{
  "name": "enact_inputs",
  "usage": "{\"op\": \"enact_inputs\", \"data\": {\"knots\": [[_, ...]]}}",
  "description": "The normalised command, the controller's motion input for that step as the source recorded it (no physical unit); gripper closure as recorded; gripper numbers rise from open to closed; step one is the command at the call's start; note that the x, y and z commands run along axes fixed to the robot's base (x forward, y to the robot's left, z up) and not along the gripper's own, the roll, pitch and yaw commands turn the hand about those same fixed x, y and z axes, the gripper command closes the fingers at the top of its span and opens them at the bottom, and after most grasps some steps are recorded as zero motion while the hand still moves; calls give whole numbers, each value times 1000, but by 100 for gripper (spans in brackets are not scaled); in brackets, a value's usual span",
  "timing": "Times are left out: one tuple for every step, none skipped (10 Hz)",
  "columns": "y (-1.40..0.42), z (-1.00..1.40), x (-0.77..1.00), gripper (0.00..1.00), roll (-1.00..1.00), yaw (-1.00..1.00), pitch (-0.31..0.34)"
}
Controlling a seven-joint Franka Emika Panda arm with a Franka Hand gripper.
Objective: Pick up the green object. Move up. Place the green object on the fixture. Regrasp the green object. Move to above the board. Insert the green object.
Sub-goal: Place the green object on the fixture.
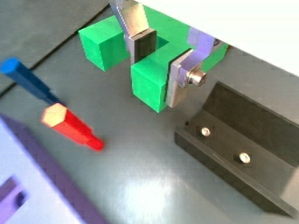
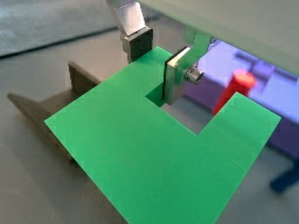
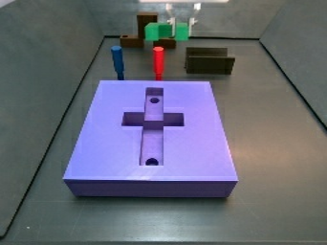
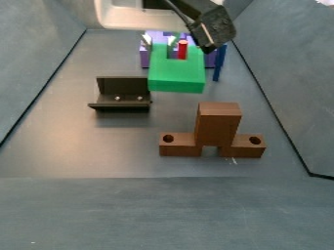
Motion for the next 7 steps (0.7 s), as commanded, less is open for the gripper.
{"op": "enact_inputs", "data": {"knots": [[0,431,486,100,-951,91,314],[0,471,423,100,-923,134,309],[0,483,403,100,-926,131,306],[0,329,569,100,-1000,17,240],[34,103,680,100,-1000,-3,60],[246,-109,397,100,-877,-63,-60],[91,0,31,100,-134,20,0]]}}
